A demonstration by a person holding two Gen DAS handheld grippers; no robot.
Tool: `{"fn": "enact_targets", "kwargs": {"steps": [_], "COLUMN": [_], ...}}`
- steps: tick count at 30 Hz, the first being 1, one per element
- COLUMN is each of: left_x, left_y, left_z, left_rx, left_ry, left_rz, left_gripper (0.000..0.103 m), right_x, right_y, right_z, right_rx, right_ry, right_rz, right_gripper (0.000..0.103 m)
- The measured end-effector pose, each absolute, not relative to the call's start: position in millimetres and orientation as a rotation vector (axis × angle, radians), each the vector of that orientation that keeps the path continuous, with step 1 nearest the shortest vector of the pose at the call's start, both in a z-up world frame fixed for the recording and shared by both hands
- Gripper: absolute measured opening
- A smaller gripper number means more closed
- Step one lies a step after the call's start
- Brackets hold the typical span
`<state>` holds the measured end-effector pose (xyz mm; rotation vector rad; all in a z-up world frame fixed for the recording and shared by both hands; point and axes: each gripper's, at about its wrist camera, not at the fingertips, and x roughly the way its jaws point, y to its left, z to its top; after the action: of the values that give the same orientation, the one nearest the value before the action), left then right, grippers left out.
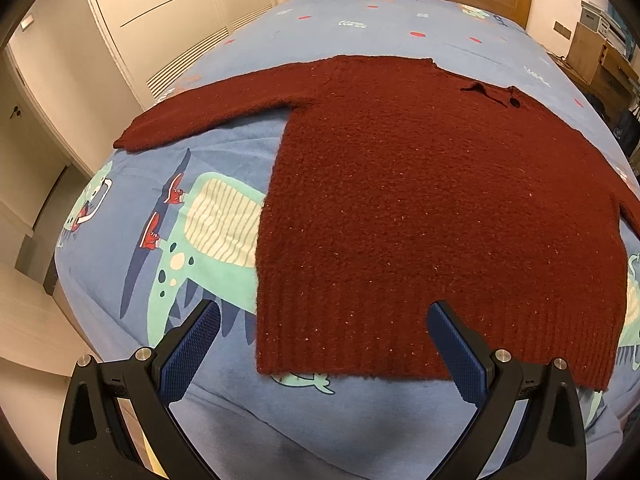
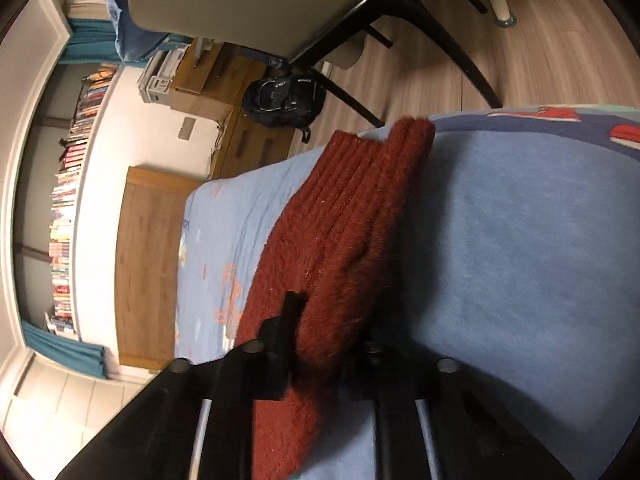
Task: Fold small clothes
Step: 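Grasp the cuff of the dark red sweater sleeve with the right tool, then carry the held sleeve across the sweater body with the right tool, then open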
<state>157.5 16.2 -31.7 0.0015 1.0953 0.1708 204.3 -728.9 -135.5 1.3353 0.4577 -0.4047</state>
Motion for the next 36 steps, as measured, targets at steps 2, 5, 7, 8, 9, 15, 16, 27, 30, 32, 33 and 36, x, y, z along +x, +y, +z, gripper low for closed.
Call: {"fn": "enact_targets", "kwargs": {"steps": [2, 5, 7, 8, 9, 15, 16, 27, 30, 32, 33, 36], "left_x": [157, 157, 158, 159, 159, 155, 155, 138, 133, 129, 127, 120], "left_y": [19, 24, 27, 28, 29, 39, 41, 91, 107, 119, 124, 141], "left_z": [-31, -31, -33, -34, -35, -34, -34, -24, -23, -23, -24, -24], "left_rx": [-0.006, -0.034, -0.056, -0.071, -0.081, -0.121, -0.127, -0.221, -0.25, -0.273, -0.285, -0.316], "left_ry": [1.094, 1.09, 1.099, 1.108, 1.114, 1.131, 1.138, 1.108, 1.106, 1.104, 1.102, 1.097], "left_rz": [0.173, 0.171, 0.161, 0.152, 0.144, 0.119, 0.114, 0.114, 0.122, 0.128, 0.13, 0.14], "left_gripper": [0.102, 0.102, 0.102, 0.102, 0.102, 0.102, 0.102, 0.102, 0.102, 0.102, 0.102, 0.102], "right_x": [208, 223, 229, 234, 240, 275, 281, 359, 380, 392, 397, 409], "right_y": [-727, -724, -719, -716, -711, -665, -656, -499, -444, -408, -391, -347], "right_z": [-129, -113, -103, -98, -90, -63, -59, -31, -26, -22, -20, -14], "right_rx": [1.316, 1.277, 1.26, 1.254, 1.245, 1.236, 1.238, 1.243, 1.247, 1.238, 1.237, 1.224], "right_ry": [0.456, 0.457, 0.457, 0.458, 0.462, 0.477, 0.482, 0.593, 0.634, 0.659, 0.669, 0.7], "right_rz": [-0.38, -0.348, -0.323, -0.31, -0.289, -0.149, -0.127, 0.135, 0.216, 0.263, 0.288, 0.353], "right_gripper": [0.01, 0.01, 0.01, 0.01, 0.009, 0.009, 0.009, 0.009, 0.009, 0.009, 0.009, 0.009]}}
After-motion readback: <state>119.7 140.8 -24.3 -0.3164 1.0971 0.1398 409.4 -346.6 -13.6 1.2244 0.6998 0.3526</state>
